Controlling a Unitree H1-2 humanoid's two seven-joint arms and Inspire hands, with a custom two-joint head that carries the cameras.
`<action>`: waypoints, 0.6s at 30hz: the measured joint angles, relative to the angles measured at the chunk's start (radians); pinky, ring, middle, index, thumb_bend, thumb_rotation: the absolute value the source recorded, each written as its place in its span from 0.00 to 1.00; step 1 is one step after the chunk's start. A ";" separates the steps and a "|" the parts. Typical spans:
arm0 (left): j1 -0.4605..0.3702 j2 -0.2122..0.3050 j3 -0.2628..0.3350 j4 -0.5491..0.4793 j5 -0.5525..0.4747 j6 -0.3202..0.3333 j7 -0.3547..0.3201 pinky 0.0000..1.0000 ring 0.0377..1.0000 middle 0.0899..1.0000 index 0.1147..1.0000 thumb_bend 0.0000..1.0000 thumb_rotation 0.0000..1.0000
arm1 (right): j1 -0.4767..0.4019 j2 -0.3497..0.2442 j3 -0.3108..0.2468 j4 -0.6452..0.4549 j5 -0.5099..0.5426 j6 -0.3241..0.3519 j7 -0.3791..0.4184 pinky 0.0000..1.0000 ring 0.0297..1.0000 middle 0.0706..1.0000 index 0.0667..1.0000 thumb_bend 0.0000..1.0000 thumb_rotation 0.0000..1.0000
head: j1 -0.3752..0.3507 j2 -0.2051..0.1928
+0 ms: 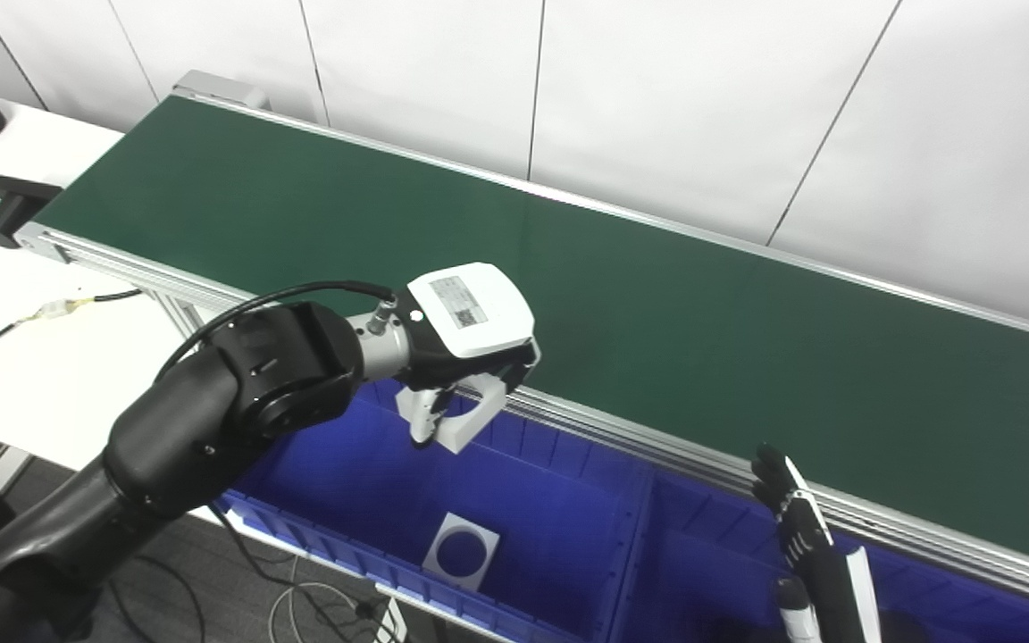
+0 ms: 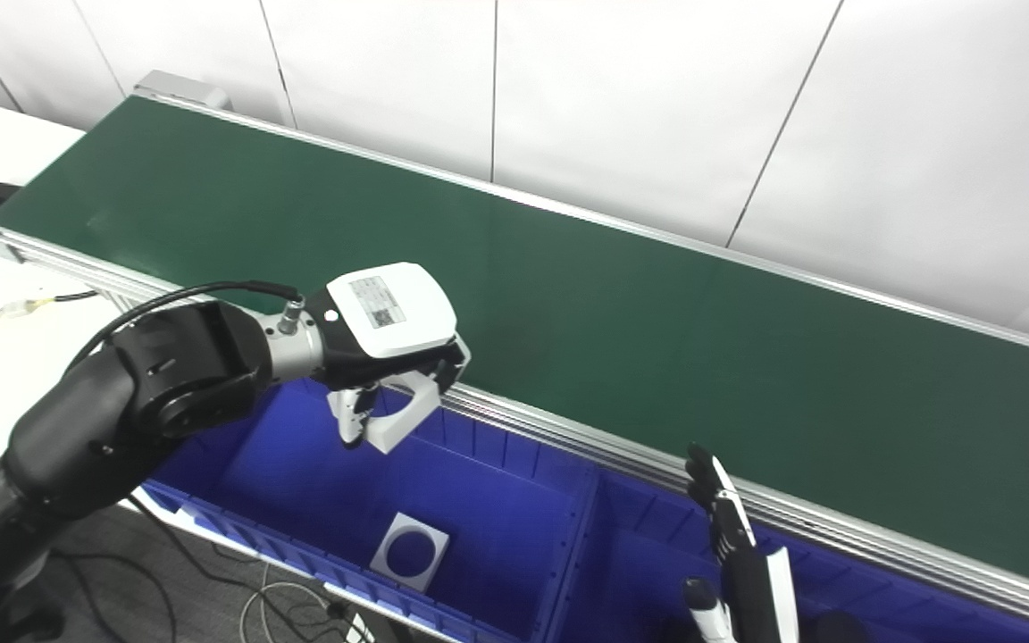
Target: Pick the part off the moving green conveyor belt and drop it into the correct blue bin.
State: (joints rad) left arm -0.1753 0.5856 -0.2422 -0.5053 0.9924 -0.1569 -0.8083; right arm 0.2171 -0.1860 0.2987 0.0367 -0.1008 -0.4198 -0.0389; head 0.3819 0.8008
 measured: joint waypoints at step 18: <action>0.228 -0.082 0.027 0.354 0.177 -0.047 0.556 0.46 0.45 0.45 0.41 0.51 0.00 | 0.006 0.009 -0.031 0.030 -0.010 0.000 0.022 0.89 0.93 0.93 0.91 0.80 0.99 | 0.029 -0.029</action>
State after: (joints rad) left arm 0.0527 0.5037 -0.2149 -0.1515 1.1697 -0.2037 -0.2524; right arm 0.2235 -0.1774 0.2673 0.0666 -0.1112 -0.4198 -0.0167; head 0.4111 0.7716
